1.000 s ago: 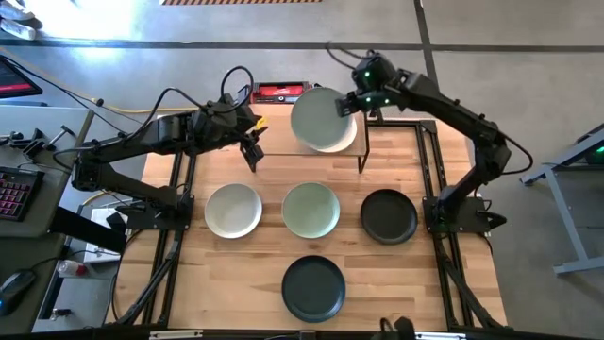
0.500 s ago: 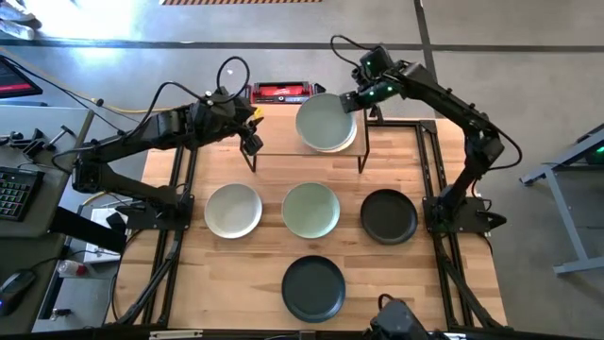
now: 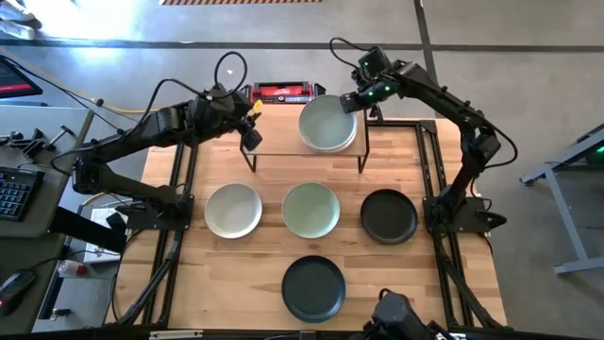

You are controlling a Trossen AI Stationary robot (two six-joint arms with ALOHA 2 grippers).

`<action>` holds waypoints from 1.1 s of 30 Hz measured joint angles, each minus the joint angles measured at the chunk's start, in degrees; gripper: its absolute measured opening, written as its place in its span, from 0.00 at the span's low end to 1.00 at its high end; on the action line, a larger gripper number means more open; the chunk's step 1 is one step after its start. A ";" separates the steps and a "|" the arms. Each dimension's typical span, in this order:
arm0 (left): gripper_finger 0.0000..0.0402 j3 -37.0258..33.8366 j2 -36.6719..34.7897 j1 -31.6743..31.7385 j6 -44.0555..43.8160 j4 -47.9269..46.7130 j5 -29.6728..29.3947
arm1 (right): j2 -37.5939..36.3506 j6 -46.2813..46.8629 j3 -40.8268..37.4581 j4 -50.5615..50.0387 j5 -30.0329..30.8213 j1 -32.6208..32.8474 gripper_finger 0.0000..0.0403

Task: Place and stack plates onto a shelf
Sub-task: Stack the green plate on top of the light orange plate on the shelf

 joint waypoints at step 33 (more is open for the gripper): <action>0.33 0.00 0.00 0.32 -2.54 0.04 -0.01 | 0.00 0.42 0.00 -2.02 1.30 0.17 0.01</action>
